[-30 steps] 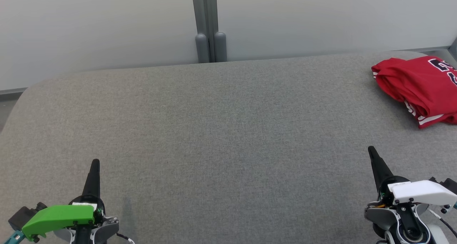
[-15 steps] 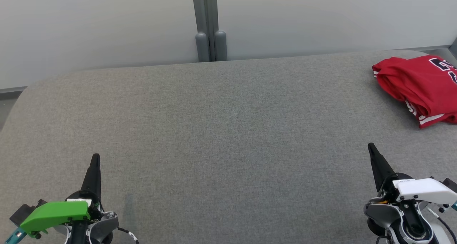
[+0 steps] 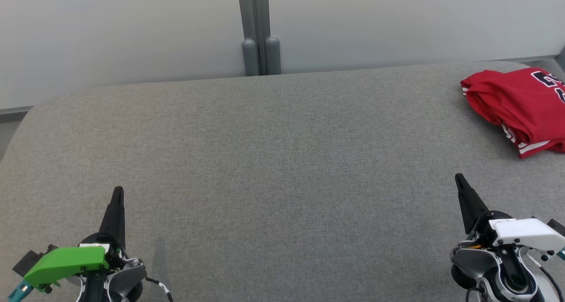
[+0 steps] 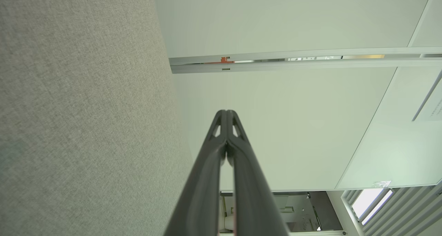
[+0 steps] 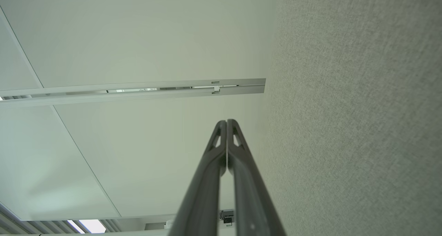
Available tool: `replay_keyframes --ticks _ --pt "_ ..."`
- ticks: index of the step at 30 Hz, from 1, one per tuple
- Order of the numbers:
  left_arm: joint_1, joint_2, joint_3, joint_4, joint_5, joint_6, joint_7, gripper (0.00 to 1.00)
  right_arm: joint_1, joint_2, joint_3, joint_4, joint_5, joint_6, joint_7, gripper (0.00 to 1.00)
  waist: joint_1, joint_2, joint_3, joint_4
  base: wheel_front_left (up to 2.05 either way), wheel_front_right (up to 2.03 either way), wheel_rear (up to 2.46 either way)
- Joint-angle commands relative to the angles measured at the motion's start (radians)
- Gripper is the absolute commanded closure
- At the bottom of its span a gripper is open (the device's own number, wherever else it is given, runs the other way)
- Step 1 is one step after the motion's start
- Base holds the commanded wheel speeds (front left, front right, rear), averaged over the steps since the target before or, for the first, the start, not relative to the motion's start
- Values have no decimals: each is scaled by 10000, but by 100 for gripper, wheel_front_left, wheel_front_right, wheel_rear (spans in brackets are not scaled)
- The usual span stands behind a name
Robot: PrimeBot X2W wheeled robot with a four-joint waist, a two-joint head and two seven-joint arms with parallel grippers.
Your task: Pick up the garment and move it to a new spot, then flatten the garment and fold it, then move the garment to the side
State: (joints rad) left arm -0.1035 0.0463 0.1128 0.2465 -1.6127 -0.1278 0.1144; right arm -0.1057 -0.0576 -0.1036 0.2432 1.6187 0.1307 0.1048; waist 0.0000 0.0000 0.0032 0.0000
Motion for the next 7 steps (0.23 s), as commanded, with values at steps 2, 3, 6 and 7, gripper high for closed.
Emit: replay_keyframes --ticks 2,3,6,7 --pt "-116 73 29 -19 -2 -54 35 100 -49 1 -22 26 42 0 51 100 0 0 0 0 0 0 0" --pt "-116 73 29 -19 -2 -54 35 100 -49 2 -25 25 40 0 53 100 0 0 0 0 0 0 0" --pt "-116 73 28 -20 -2 -54 35 100 -50 6 -29 25 33 0 60 100 0 0 0 0 0 0 0" --pt "-116 73 28 -20 -2 -54 35 100 -50 6 -31 25 31 0 60 100 0 0 0 0 0 0 0"
